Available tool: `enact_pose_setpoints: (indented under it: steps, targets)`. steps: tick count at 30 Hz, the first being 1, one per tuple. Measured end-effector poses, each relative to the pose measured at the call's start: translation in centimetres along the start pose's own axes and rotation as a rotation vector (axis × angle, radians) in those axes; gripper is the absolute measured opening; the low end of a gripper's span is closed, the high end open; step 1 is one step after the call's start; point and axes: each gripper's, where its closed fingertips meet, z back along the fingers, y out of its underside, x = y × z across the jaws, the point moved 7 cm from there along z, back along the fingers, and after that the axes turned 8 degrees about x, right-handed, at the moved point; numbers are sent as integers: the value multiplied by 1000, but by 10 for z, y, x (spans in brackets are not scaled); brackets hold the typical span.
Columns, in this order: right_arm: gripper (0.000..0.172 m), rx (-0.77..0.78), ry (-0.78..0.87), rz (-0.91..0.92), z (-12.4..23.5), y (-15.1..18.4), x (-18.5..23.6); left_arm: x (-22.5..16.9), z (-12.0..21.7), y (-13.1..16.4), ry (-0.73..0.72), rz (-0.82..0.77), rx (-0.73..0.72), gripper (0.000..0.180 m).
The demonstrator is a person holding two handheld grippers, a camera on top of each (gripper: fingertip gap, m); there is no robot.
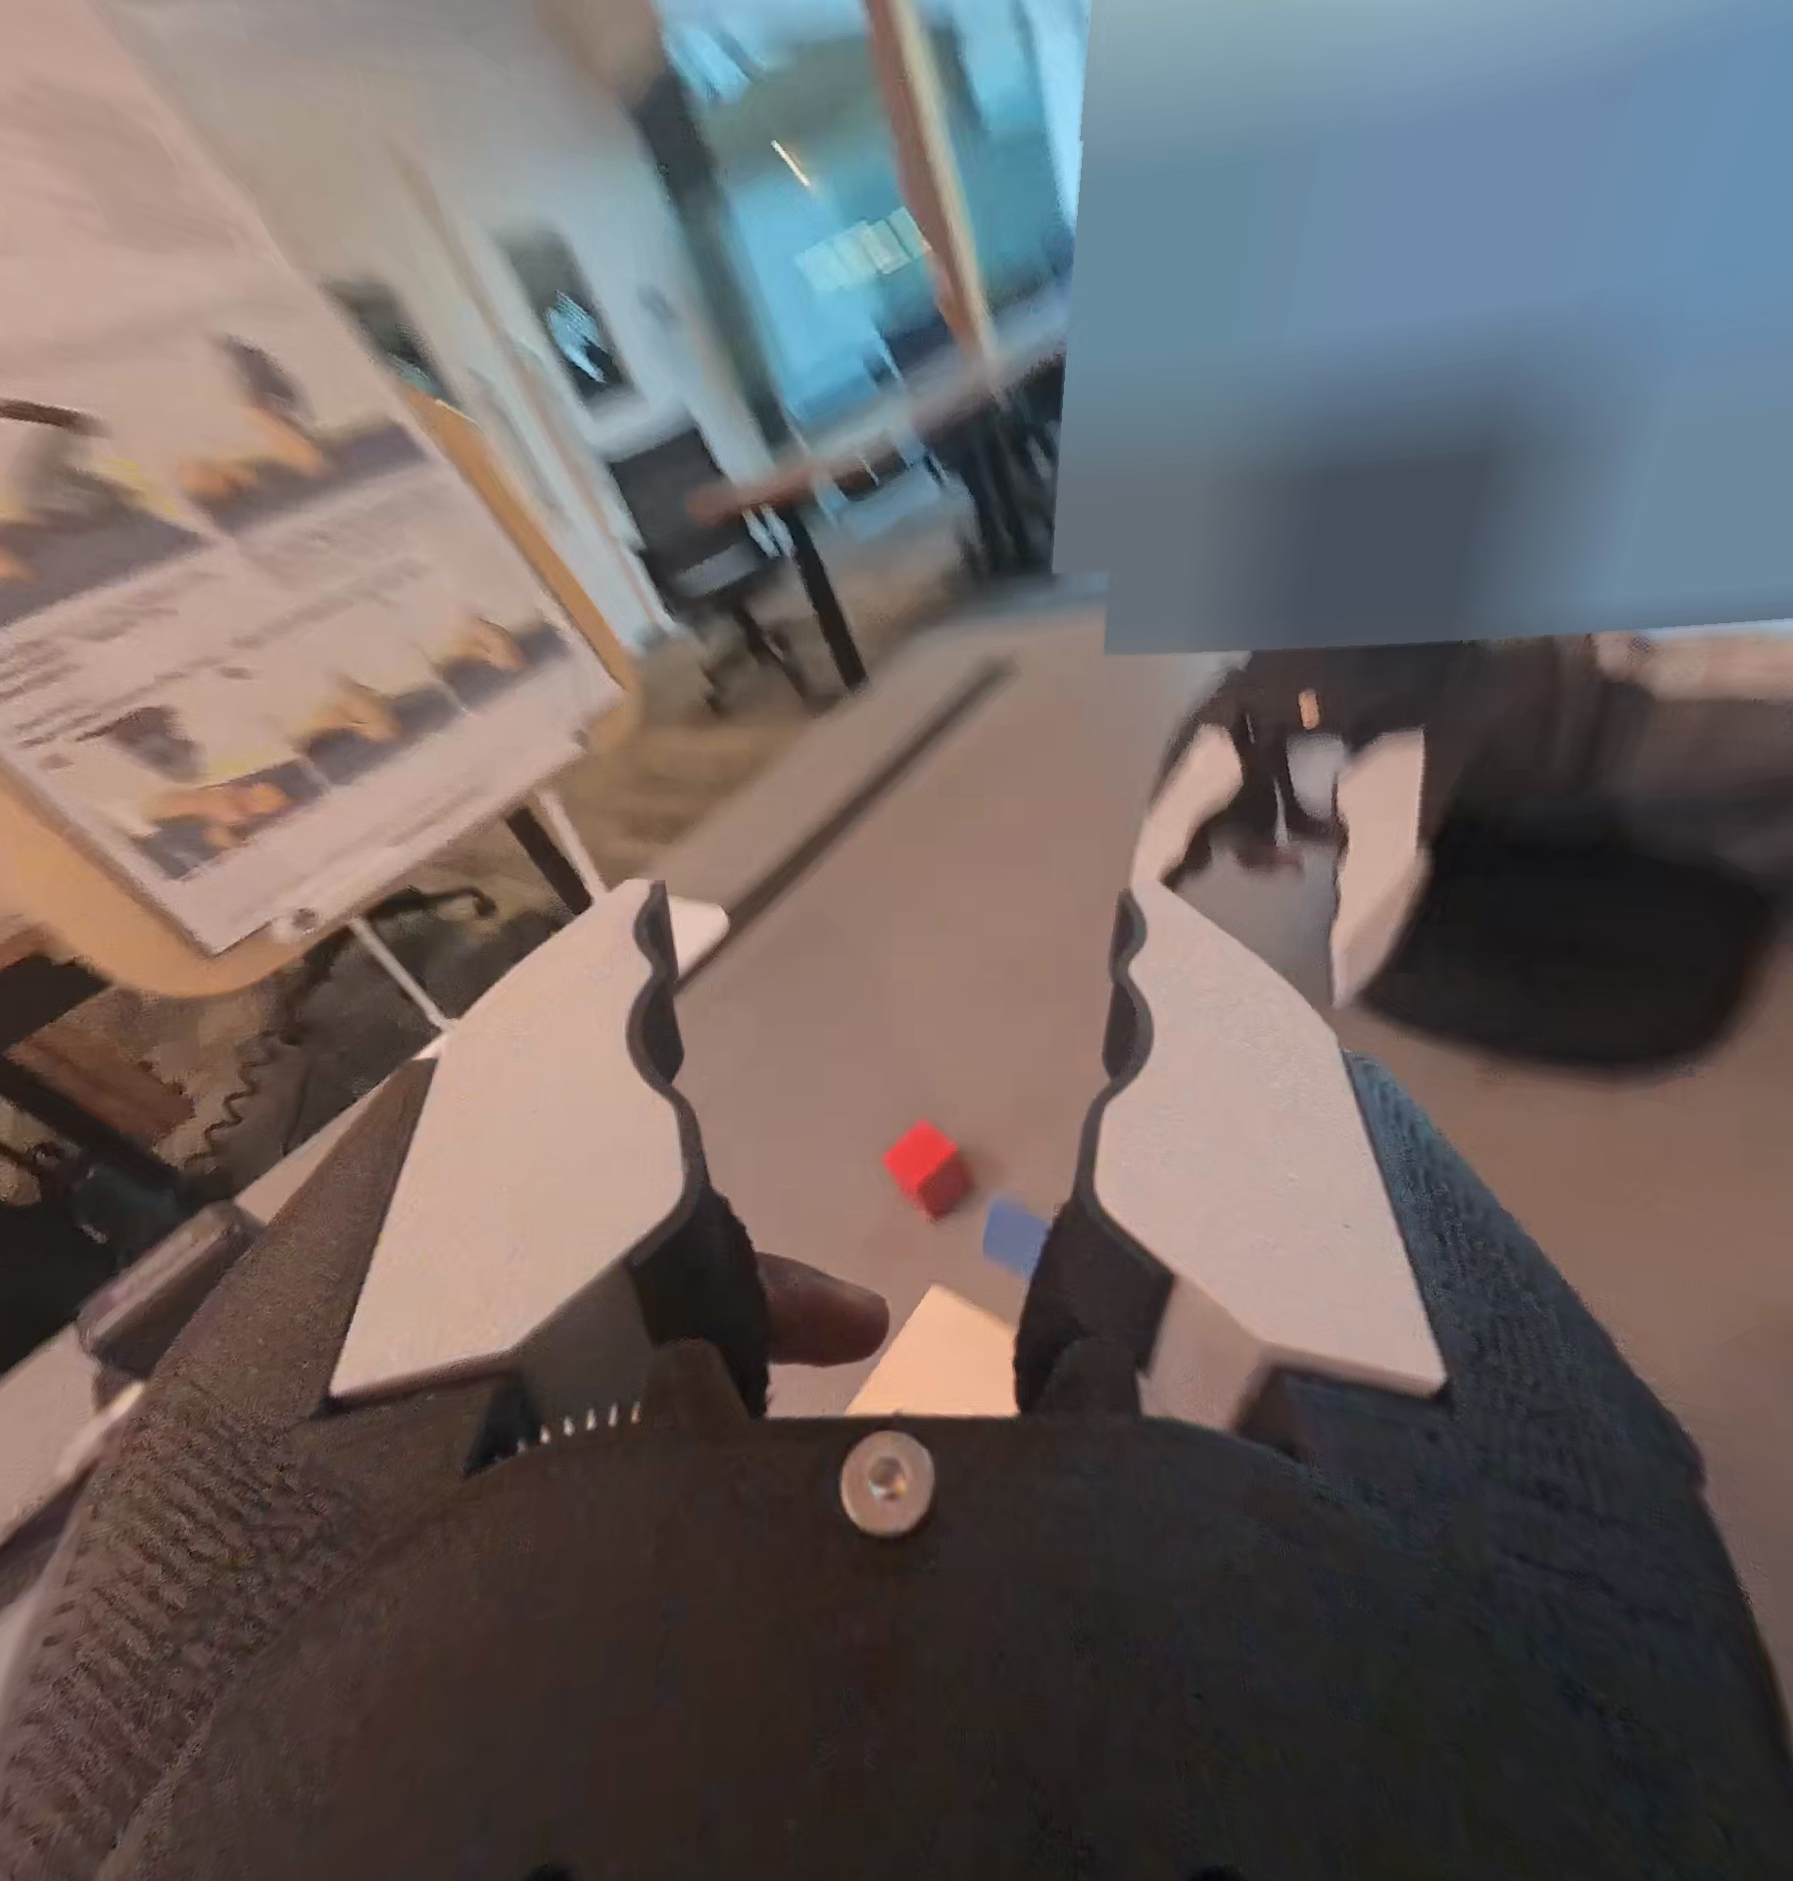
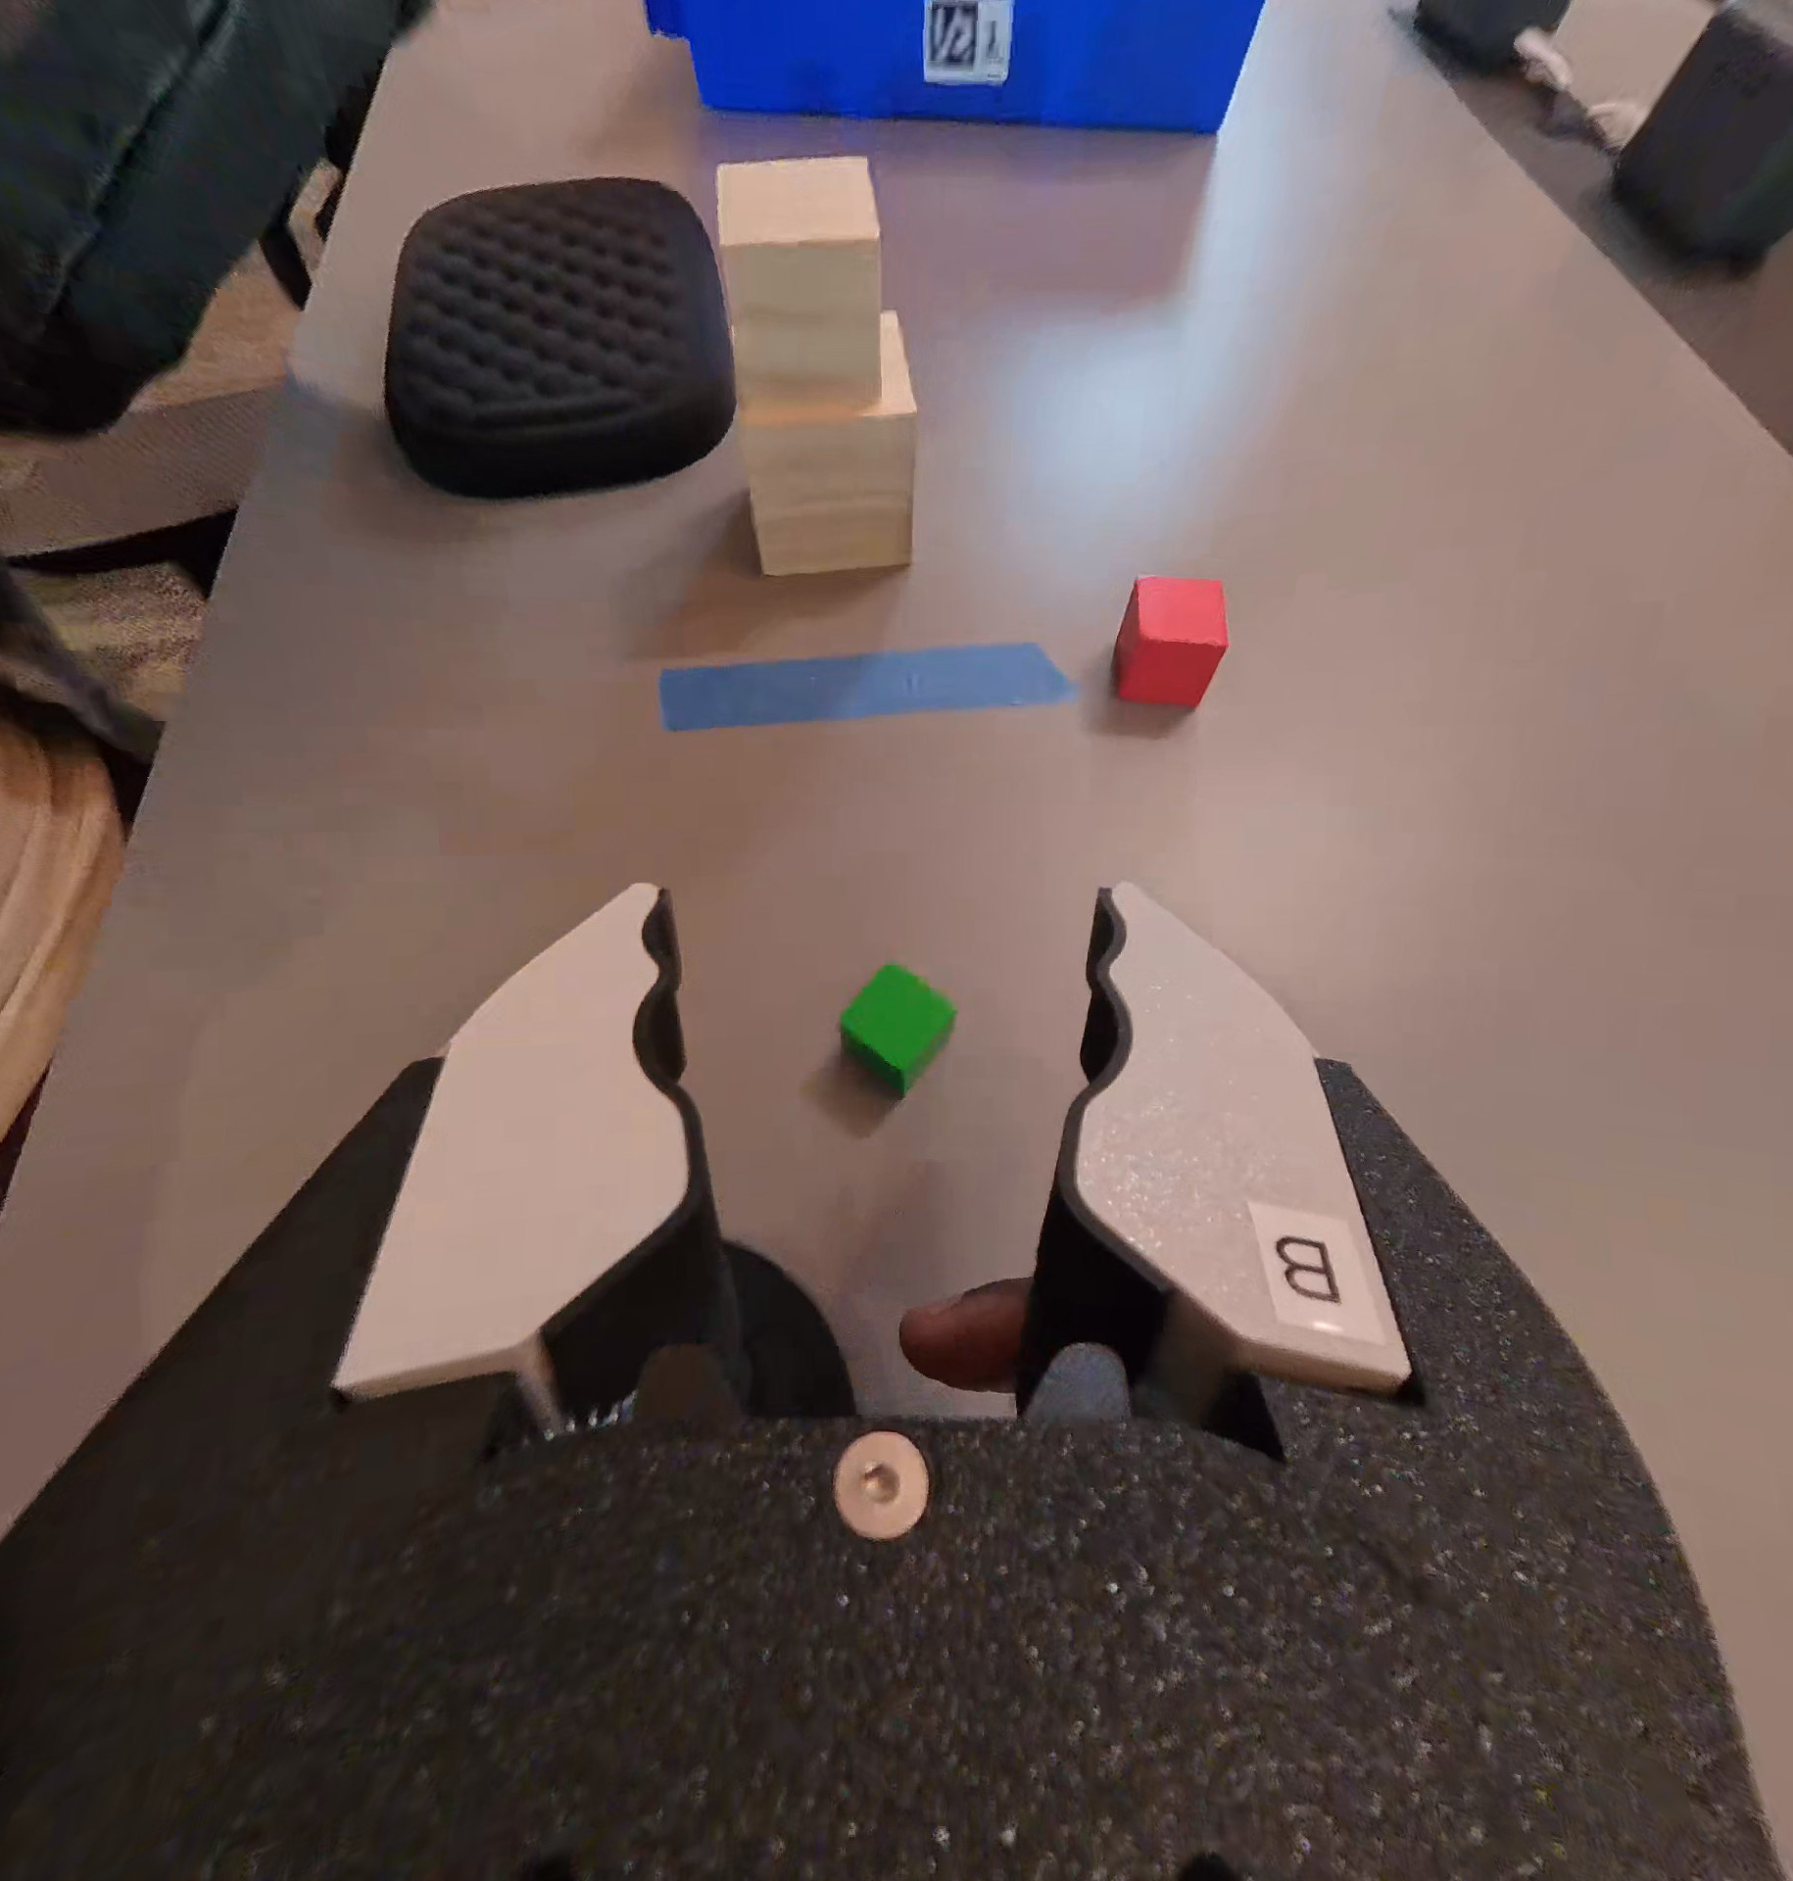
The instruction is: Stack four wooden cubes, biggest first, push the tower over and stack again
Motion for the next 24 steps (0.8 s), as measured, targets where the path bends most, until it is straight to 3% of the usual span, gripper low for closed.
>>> enact_pose_setpoints:
  steps: [3, 5, 9, 15, 16, 17, 18, 21, 24]
  targets:
    - [67, -66, 138, -108, -12, -19, -18, -14, 16, 15, -146, 241, -246, 82]
    - [62, -72, 166, -177, -26, -33, -28, -24, 21, 31, -196, 333, -324, 82]
    - [53, 66, 181, -90, -62, -47, -46, -39, 24, 49, -223, 399, -361, 82]
    - [45, 118, 109, -173, -106, -41, -73, -41, 32, 52, -261, 366, -368, 81]
    - [42, 135, 111, -163, -108, -39, -75, -41, 33, 52, -256, 363, -367, 81]
    - [26, 140, 114, -149, -109, -38, -75, -41, 32, 53, -252, 362, -362, 81]
    - [26, 125, 122, -152, -106, -38, -76, -42, 32, 54, -250, 353, -355, 81]
    - [26, -52, 0, -296, -84, -49, -68, -48, 27, 56, -295, 256, -301, 80]
    - [26, -404, -358, -560, -54, -70, -43, -60, 13, 55, -384, 31, -191, 75]
